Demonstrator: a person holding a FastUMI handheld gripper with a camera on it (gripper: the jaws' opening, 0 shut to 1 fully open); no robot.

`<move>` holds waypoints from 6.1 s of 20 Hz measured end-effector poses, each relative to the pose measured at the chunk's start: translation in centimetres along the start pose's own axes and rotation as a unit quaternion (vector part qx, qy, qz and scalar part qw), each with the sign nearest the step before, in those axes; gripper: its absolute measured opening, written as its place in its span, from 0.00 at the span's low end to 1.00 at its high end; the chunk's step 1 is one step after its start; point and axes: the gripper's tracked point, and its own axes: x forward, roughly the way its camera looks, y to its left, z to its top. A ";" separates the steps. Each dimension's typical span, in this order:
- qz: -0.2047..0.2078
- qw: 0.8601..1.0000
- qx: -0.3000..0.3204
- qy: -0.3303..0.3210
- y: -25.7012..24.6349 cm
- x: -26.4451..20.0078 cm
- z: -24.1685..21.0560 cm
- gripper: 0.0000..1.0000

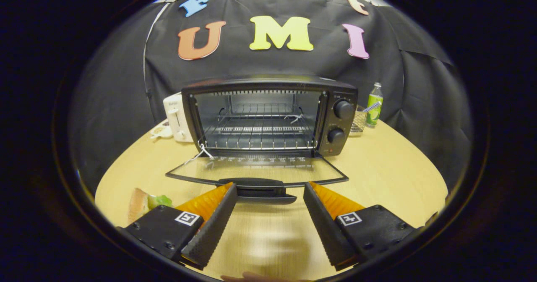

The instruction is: Open the toaster oven, put the food inside, and close the toaster oven door.

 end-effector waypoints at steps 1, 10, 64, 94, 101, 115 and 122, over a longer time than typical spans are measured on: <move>0.000 1.000 0.001 0.003 0.0 0.1 -0.5 1.00; 0.034 0.999 0.000 0.020 0.3 0.5 -1.3 1.00; 0.321 0.877 0.346 0.082 7.4 -6.3 7.1 0.35; 0.159 0.845 0.507 -0.057 3.0 15.0 12.7 0.35; 0.140 0.923 0.357 -0.035 3.9 15.0 12.4 0.54; 0.069 0.997 0.024 0.034 6.3 14.2 8.5 0.79; 0.048 0.998 0.005 0.050 6.0 11.6 6.5 0.79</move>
